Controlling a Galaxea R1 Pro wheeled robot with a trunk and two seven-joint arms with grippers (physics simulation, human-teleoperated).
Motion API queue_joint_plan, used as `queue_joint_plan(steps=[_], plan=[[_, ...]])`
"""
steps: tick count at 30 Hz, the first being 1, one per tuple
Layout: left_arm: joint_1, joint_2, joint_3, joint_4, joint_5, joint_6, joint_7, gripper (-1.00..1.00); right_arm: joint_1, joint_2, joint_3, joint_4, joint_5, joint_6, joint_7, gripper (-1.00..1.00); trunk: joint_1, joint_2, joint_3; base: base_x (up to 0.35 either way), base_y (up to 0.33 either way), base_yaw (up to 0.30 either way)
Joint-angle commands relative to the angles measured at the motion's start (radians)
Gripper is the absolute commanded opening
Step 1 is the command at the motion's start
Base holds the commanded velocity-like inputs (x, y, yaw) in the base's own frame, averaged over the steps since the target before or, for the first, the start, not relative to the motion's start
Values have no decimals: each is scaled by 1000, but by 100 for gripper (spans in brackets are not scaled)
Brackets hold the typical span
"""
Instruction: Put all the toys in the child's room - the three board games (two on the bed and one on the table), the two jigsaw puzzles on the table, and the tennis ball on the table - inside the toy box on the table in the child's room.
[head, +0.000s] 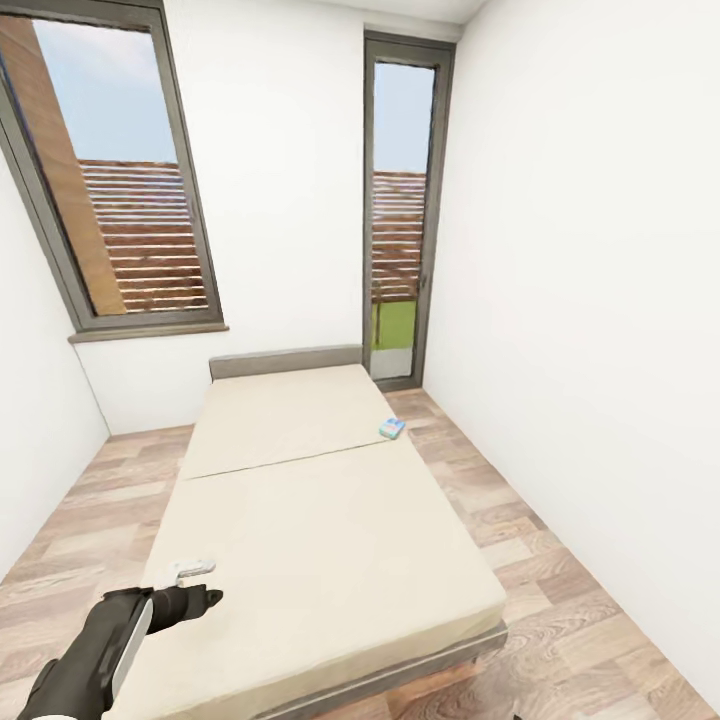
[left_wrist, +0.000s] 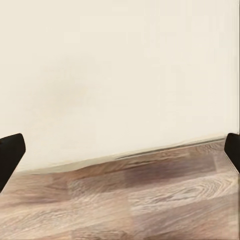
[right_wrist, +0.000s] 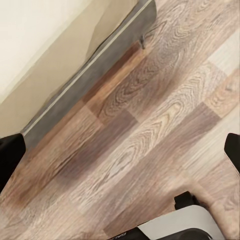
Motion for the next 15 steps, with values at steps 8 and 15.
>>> queue_joint_plan(steps=[8, 15], plan=[[-1, -1, 3, -1, -6, 5, -11, 100, -1, 1, 0, -4, -11, 5, -7, 100, 1, -2, -2, 244, -228, 6], [-1, -1, 3, -1, -6, 4, -15, 100, -2, 1, 0, -19, -11, 14, -8, 100, 1, -2, -2, 88, -90, 198]])
